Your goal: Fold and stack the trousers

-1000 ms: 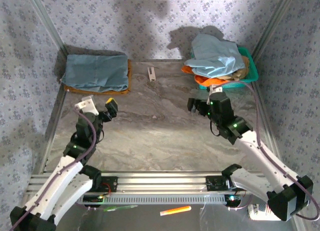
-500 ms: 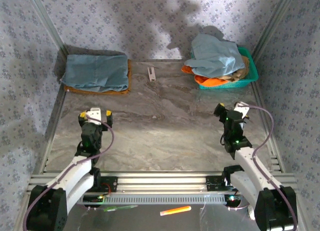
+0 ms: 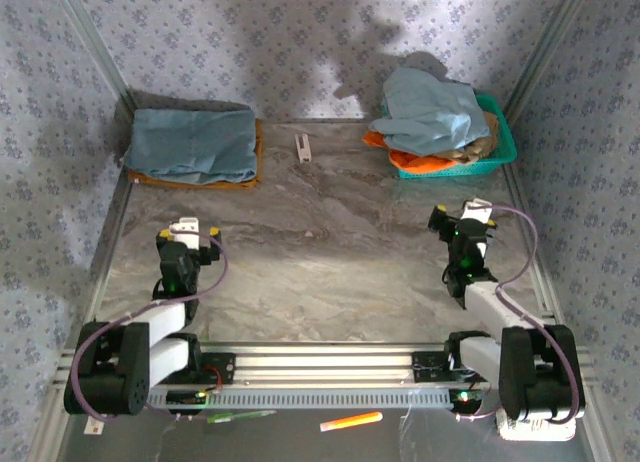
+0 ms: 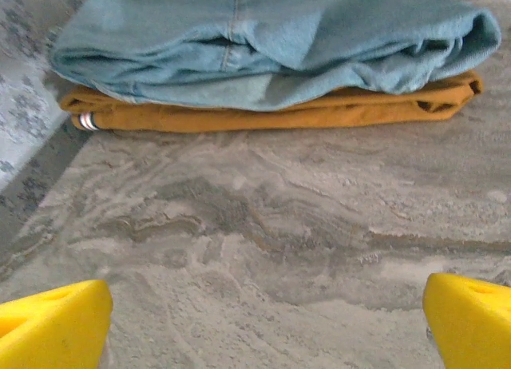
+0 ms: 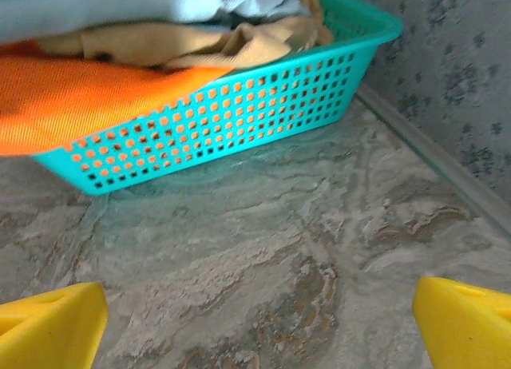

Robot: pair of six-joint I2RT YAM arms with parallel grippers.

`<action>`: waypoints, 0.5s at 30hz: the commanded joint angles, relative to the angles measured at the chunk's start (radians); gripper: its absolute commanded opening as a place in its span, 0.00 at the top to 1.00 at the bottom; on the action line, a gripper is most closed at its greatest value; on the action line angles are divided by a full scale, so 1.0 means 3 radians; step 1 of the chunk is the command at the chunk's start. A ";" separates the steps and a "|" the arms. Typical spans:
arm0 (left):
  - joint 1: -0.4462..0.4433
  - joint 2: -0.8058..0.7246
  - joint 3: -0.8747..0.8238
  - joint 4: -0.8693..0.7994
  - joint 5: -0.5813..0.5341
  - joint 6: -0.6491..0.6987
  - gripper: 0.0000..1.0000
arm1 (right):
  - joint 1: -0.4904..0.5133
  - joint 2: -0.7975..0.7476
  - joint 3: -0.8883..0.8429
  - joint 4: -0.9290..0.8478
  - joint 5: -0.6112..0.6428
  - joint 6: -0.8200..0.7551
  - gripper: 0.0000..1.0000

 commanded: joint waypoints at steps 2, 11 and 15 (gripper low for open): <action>0.0091 0.0272 0.0212 0.0403 0.0292 -0.0021 0.00 | -0.0098 0.0085 -0.0054 0.0239 -0.0529 -0.0255 0.00; 0.0200 0.1135 0.0419 0.0950 0.0508 -0.0337 0.00 | -0.0260 0.0567 0.0041 0.0474 -0.0997 -0.0485 0.00; 0.0225 0.1276 0.0562 0.0837 0.0537 -0.0359 0.00 | -0.0304 0.0612 0.0075 0.0469 -0.1075 -0.0506 0.00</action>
